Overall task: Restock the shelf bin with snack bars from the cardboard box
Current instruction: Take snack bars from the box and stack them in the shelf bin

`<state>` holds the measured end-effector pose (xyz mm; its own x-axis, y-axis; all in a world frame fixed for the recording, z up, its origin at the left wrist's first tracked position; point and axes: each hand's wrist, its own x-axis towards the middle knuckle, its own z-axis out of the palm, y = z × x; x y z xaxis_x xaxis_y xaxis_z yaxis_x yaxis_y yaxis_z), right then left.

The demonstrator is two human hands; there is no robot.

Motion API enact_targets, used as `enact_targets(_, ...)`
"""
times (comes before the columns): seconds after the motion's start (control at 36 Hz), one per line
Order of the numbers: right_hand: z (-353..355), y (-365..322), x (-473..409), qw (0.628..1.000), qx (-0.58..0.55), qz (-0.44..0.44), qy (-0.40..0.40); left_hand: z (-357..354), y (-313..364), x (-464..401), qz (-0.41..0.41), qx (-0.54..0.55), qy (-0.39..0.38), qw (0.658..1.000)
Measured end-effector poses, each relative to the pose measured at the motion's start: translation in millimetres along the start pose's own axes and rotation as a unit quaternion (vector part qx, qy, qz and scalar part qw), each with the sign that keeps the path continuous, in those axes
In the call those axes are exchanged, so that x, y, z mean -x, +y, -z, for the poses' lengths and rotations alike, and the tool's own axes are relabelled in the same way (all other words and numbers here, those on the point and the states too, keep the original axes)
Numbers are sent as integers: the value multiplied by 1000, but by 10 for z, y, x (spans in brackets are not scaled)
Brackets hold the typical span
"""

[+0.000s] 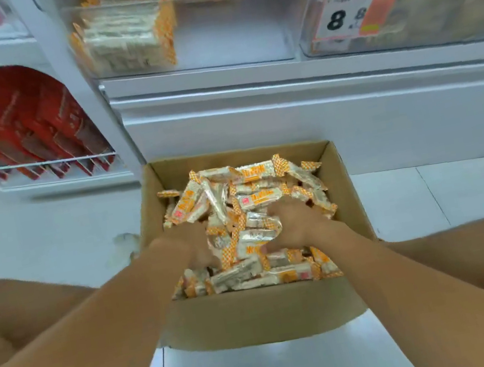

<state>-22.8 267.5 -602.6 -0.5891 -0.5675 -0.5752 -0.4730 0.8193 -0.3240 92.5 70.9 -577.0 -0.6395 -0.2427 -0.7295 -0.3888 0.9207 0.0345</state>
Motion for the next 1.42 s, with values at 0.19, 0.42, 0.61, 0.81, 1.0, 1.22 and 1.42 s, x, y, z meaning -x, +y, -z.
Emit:
enact_targets(0.19, -17, 49, 52, 1000, -10, 6, 24, -637, 48, -5, -15, 170, 81, 982)
enact_targets(0.42, -338, 70, -59, 999, 52, 6, -3, -604, 247, -72, -93, 143, 29, 985)
enact_targets(0.61, 3, 78, -136, 995, -90, -15, 45, -475, 193, -112, -3, 359, 29, 933)
enact_targets(0.81, 259, -41, 2, 967, -186, 57, 163, -203, 418, -37, -7, 725, -60, 686)
enact_targets(1.0, -121, -348, 162, 958, -135, 190, 165, -37, 633, 14, -3, 788, -27, 616)
enact_targets(1.22, 11, -546, 359, 863, -401, 187, 245, 69, 530, 53, 27, 841, 14, 540)
enact_targets(1.42, 439, -628, 426, 725, -648, 143, 187, 190, 372, -11, 44, 862, 39, 504)
